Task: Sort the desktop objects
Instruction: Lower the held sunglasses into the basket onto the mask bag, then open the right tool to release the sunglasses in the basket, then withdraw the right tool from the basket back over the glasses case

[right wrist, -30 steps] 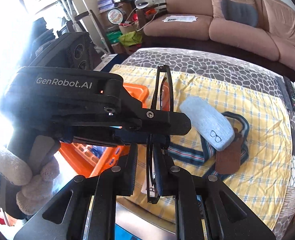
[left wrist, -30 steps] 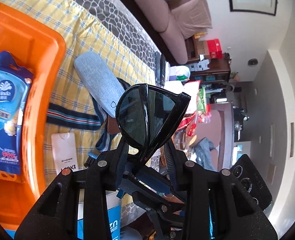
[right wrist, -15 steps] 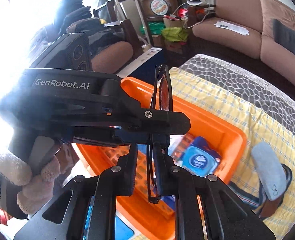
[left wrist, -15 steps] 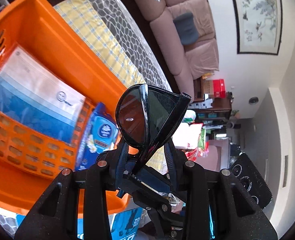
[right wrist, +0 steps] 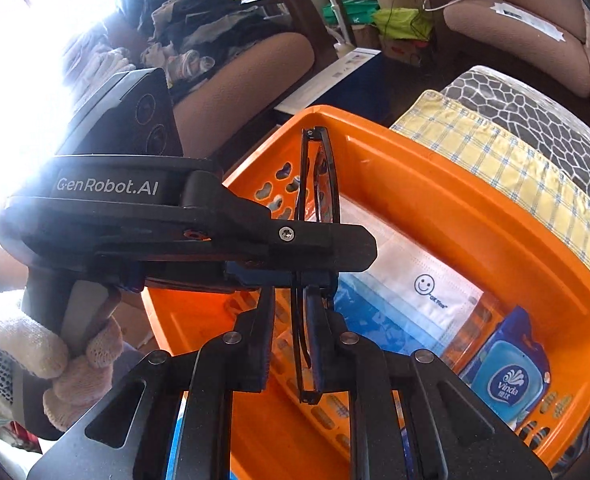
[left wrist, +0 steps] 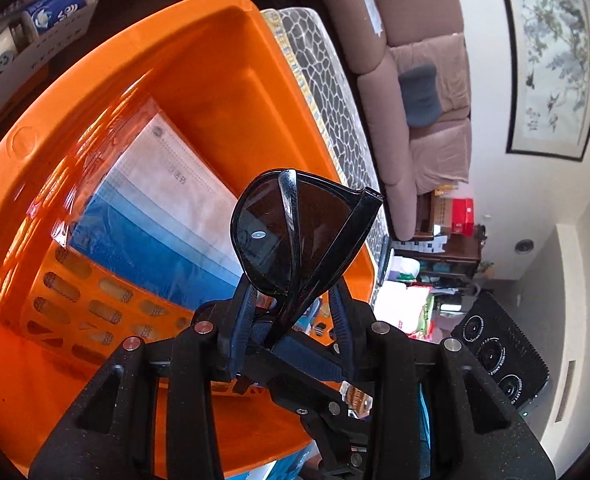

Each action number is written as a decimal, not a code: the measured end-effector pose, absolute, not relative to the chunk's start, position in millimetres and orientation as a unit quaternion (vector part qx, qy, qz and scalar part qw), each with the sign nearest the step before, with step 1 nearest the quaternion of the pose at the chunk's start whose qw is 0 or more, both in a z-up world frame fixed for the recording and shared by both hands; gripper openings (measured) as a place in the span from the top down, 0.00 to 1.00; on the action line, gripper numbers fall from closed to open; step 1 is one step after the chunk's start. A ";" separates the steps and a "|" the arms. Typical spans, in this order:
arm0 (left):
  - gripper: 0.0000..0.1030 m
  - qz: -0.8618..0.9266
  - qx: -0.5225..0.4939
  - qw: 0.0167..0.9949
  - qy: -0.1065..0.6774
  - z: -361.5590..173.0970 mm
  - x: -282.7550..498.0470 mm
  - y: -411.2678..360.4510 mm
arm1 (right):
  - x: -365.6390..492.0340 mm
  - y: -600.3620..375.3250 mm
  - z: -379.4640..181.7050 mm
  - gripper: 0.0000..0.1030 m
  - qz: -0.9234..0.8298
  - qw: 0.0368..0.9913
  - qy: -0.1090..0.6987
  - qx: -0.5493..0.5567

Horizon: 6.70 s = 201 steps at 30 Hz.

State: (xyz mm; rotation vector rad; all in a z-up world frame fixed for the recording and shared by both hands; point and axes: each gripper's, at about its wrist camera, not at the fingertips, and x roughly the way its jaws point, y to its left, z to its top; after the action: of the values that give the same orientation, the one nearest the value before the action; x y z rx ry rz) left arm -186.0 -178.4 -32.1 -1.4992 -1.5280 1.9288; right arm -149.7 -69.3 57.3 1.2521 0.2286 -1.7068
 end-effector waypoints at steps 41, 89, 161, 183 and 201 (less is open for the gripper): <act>0.39 0.690 -0.509 0.124 -0.500 -5.9 -172.1 -215.1 | -139.5 -81.1 4.8 0.68 -0.713 0.336 0.222 0.574; 0.34 0.694 -0.530 0.145 -0.465 0.4 -173.0 -207.2 | -189.7 -82.8 25.4 0.80 -0.767 0.259 0.320 0.492; 0.00 0.742 -0.589 0.228 -0.226 100.3 -156.8 30.1 | -132.3 258.3 126.9 0.21 -0.828 0.132 -0.011 0.544; 0.00 0.713 -0.646 0.242 -0.125 46.8 -274.6 180.0 | -172.5 355.7 55.9 0.20 -0.819 0.148 -0.119 0.541; 0.11 0.696 -0.690 0.191 -0.057 -7.6 -351.1 203.1 | -218.7 348.7 13.7 0.25 -0.811 0.180 -0.220 0.512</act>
State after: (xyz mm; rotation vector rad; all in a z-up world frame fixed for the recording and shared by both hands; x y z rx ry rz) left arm -351.1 203.1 -7.6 -1.9392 -0.1615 1.9547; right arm -218.7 348.7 13.7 1.4468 -0.6203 -2.2910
